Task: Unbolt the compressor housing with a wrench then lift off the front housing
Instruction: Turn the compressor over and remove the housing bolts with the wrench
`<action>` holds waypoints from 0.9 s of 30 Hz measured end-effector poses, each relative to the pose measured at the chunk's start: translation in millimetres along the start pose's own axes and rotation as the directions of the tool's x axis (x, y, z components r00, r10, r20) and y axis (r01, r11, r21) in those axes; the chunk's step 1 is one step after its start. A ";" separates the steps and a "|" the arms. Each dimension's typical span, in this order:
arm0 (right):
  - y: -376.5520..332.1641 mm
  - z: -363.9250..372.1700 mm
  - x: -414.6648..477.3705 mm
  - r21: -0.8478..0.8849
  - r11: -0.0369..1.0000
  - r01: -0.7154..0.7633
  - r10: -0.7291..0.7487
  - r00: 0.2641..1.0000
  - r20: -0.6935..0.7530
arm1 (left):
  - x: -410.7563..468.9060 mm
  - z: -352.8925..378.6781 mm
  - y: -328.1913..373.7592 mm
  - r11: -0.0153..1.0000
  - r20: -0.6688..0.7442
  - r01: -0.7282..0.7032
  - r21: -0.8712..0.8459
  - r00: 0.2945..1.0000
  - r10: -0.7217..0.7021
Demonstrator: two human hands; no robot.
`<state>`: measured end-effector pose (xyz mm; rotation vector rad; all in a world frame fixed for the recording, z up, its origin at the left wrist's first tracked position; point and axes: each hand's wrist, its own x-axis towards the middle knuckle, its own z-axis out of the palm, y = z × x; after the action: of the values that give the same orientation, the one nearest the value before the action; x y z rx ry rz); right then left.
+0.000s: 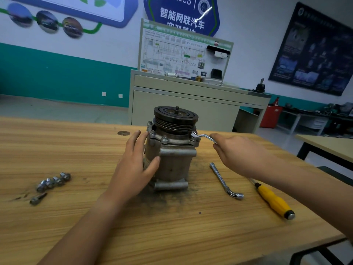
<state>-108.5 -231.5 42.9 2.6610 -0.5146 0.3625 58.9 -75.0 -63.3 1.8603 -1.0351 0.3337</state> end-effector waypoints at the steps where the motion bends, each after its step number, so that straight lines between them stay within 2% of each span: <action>1: -1.4 -1.5 0.1 -0.020 1.000 -0.010 0.011 1.000 0.005 | -0.3 0.1 0.2 1.000 -0.004 0.001 0.001 1.000 -0.001; 6: -6.8 -6.0 1.8 -0.124 0.991 -0.055 0.065 0.995 0.077 | -0.9 0.5 3.0 1.000 -0.036 -0.022 0.009 0.999 0.023; 11: -8.1 -16.7 8.9 -0.322 0.943 0.082 -0.047 0.992 0.114 | -2.8 2.4 6.8 0.998 -0.015 -0.069 -0.013 0.998 0.069; 19: 20.5 -11.1 28.2 -0.425 0.884 0.195 -0.143 0.978 0.150 | -1.9 3.4 8.0 0.995 -0.009 -0.096 0.001 0.995 0.096; 24: 21.5 18.3 59.9 -0.322 0.933 0.162 -0.182 0.983 -0.033 | -4.2 3.3 12.4 0.993 -0.007 -0.118 0.001 0.993 0.118; 27: 21.6 31.3 61.8 -0.255 0.959 0.121 -0.160 0.978 -0.135 | -7.0 3.6 16.1 0.995 0.046 -0.098 0.008 0.994 0.098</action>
<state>-56.3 -281.9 42.4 2.3900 -0.2978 0.4278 41.5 -77.4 -59.6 1.8373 -1.1605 0.3562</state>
